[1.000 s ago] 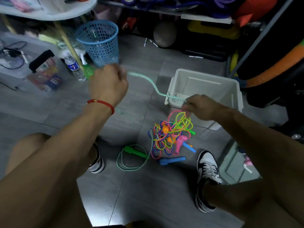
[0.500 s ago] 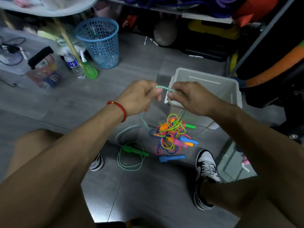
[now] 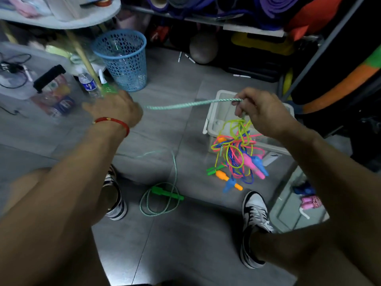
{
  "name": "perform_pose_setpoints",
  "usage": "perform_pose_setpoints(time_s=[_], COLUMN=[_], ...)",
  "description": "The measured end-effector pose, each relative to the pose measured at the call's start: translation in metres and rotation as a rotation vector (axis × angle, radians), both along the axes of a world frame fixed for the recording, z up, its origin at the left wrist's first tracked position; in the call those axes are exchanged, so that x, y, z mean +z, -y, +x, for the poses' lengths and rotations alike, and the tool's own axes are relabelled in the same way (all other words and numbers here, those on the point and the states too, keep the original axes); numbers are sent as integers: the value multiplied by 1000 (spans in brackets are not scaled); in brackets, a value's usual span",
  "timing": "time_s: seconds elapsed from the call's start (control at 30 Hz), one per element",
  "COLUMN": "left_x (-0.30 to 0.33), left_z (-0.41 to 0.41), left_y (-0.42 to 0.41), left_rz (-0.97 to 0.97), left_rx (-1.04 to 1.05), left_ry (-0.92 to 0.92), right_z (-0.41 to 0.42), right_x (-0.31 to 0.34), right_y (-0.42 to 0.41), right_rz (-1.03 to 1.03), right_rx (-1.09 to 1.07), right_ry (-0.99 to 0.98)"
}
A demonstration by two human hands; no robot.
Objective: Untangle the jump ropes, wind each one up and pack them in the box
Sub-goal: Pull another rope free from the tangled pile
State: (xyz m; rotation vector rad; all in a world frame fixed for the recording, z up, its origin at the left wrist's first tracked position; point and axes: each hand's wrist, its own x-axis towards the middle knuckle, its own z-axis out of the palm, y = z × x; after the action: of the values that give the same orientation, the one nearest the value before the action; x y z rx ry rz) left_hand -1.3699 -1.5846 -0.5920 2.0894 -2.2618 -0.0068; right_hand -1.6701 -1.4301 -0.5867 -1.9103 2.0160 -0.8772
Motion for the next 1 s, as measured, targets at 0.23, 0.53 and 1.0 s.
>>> perform_pose_setpoints(time_s=[0.23,0.53,1.0], left_x=[-6,5,3], left_z=[-61,-59,-11], left_y=[-57,-56,-17], left_rz=[660,18,293], left_rx=[-541,-719,-212], left_ry=[-886,-787,-205], right_z=[43,29,6], right_x=[16,-33,-6], right_y=[-1,0,0], right_rz=[72,289,169], right_rx=[59,226,111], right_ry=[-29,-167,31])
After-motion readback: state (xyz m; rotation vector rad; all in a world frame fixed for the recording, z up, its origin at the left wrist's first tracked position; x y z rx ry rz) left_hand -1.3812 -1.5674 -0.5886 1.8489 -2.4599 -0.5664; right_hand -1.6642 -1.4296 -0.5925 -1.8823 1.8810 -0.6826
